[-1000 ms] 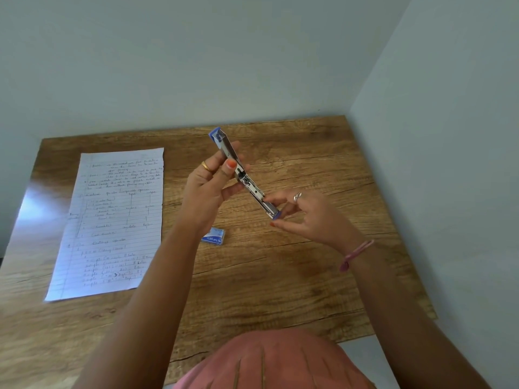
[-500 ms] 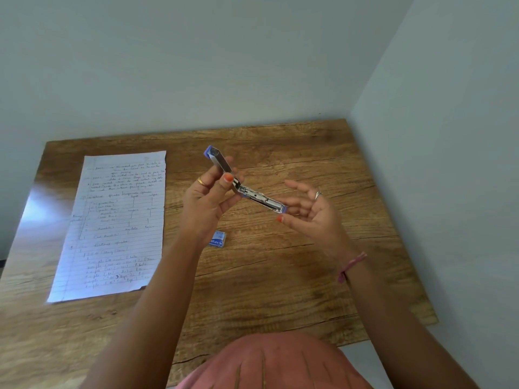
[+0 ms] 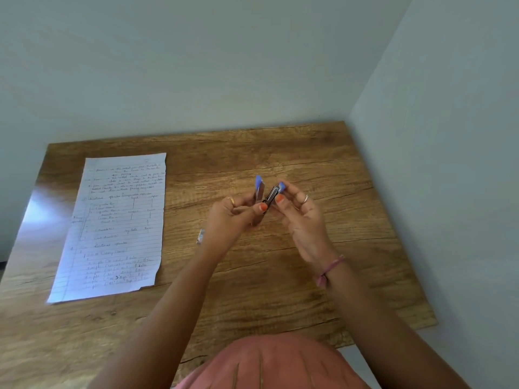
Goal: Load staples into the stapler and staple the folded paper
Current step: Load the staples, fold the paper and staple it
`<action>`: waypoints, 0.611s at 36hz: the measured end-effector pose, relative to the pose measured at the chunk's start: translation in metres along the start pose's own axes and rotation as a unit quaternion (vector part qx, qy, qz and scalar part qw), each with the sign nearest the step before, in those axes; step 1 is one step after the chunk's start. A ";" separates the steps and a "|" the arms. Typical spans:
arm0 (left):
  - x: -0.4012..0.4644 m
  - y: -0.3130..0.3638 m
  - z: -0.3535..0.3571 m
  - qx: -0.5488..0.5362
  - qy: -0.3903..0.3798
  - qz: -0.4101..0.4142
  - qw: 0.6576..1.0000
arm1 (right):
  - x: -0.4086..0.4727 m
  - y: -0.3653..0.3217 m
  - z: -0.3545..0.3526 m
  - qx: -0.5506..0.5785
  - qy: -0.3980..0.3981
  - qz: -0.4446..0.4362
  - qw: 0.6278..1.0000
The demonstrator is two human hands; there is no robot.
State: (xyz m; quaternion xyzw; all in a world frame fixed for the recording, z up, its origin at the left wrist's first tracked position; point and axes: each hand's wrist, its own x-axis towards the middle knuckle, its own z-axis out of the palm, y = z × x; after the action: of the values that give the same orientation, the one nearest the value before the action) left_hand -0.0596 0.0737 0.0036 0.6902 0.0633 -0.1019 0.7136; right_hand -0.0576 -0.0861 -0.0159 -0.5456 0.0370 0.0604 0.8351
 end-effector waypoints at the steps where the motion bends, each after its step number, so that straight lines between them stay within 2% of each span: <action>1: 0.000 0.000 0.002 0.009 0.008 0.004 1.000 | 0.000 0.001 0.003 0.006 -0.003 0.008 1.000; 4: 0.000 -0.004 0.011 0.093 0.046 0.035 0.994 | -0.002 0.006 0.014 -0.024 -0.003 0.022 0.999; 8: -0.002 -0.012 0.023 0.260 0.120 0.082 0.955 | -0.002 0.013 0.027 -0.114 0.019 0.026 0.993; 13: -0.012 -0.013 0.036 0.309 0.120 0.136 0.934 | 0.004 0.015 0.028 -0.164 0.072 0.008 0.984; 19: -0.016 -0.011 0.034 0.309 0.061 0.121 0.941 | 0.002 0.011 0.019 -0.128 0.035 0.066 0.989; 22: -0.019 -0.013 0.030 0.292 0.044 0.107 0.949 | 0.001 0.007 0.016 -0.165 0.018 0.086 0.982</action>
State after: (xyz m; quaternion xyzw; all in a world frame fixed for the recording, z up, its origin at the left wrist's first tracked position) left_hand -0.0820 0.0447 -0.0033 0.8749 -0.0120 -0.0089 0.4842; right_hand -0.0580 -0.0684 -0.0164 -0.6715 0.0885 0.1275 0.7246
